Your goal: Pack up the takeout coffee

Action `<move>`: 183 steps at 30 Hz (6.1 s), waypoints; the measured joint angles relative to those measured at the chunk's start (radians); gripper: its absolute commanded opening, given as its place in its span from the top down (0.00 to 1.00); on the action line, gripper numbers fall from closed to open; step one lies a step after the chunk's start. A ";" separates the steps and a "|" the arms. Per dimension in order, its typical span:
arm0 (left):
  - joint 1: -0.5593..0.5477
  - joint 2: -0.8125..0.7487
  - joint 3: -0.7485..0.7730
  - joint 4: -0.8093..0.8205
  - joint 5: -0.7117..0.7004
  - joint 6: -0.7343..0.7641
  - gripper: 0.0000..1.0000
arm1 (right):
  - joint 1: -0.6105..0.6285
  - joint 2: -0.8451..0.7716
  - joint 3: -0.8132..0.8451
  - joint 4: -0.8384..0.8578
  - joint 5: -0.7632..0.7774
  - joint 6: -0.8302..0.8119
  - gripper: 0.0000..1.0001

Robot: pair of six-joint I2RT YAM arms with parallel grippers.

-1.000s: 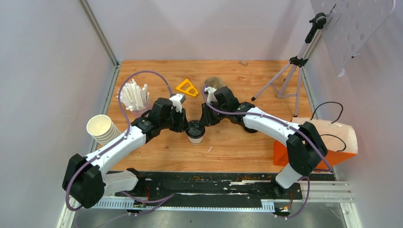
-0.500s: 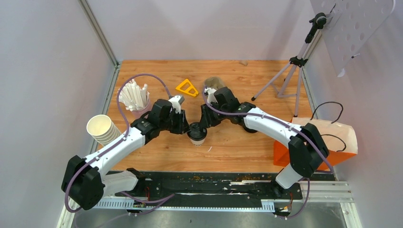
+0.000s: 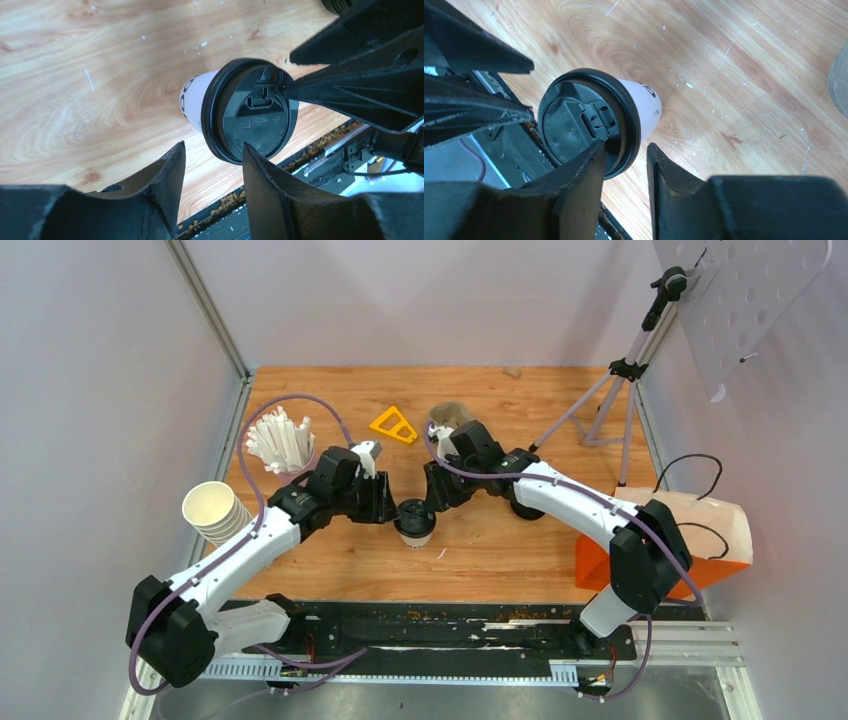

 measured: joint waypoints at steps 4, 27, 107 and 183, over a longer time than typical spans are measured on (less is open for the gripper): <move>0.000 0.008 0.066 -0.039 -0.040 0.027 0.46 | 0.000 -0.023 0.002 -0.012 -0.029 0.018 0.76; 0.042 0.116 0.129 0.029 0.023 0.157 0.51 | 0.000 -0.045 -0.056 0.150 -0.210 0.223 0.90; 0.049 -0.056 -0.048 0.010 0.101 -0.027 0.43 | -0.020 -0.032 -0.114 0.145 -0.243 0.114 0.89; 0.054 -0.145 -0.221 0.273 0.132 -0.247 0.42 | -0.027 -0.048 -0.247 0.375 -0.308 0.172 0.91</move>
